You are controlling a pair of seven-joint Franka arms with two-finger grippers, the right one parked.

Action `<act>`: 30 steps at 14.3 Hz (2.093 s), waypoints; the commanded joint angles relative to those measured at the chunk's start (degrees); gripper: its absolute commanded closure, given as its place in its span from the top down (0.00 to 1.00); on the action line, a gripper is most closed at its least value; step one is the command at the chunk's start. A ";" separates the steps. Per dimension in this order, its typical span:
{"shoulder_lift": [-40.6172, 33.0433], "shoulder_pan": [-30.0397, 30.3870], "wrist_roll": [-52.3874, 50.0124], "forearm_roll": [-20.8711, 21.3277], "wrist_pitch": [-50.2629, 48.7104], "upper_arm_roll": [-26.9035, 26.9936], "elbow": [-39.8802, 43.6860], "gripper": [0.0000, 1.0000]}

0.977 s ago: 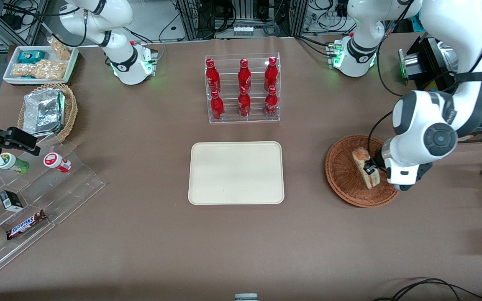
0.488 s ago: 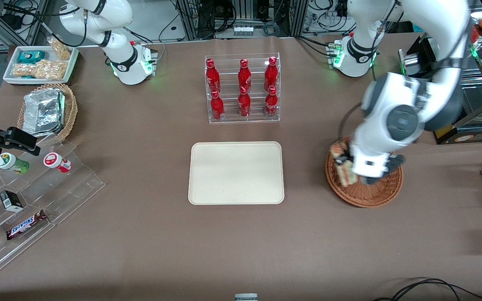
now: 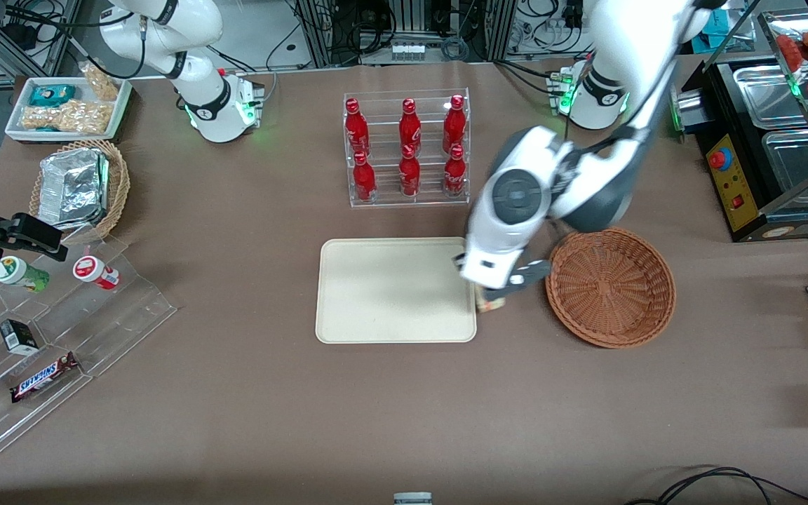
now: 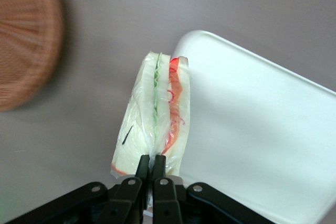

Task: Place sandwich from basket to tray
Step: 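Lift the sandwich and carry it over the cream tray, then lower the sandwich onto the tray and open the left gripper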

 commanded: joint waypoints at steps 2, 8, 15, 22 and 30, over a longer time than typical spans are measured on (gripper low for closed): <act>5.55 -4.42 -1.52 0.03 5.98 0.53 4.76 0.06; 7.04 -6.54 -1.17 -0.06 8.61 0.35 4.50 0.07; 9.41 -7.94 -0.73 -2.52 14.25 -0.88 4.32 0.09; 11.70 -8.82 -1.43 -2.61 16.36 -0.88 4.41 0.45; 4.59 -4.97 -2.58 -2.61 6.45 -0.44 6.68 1.00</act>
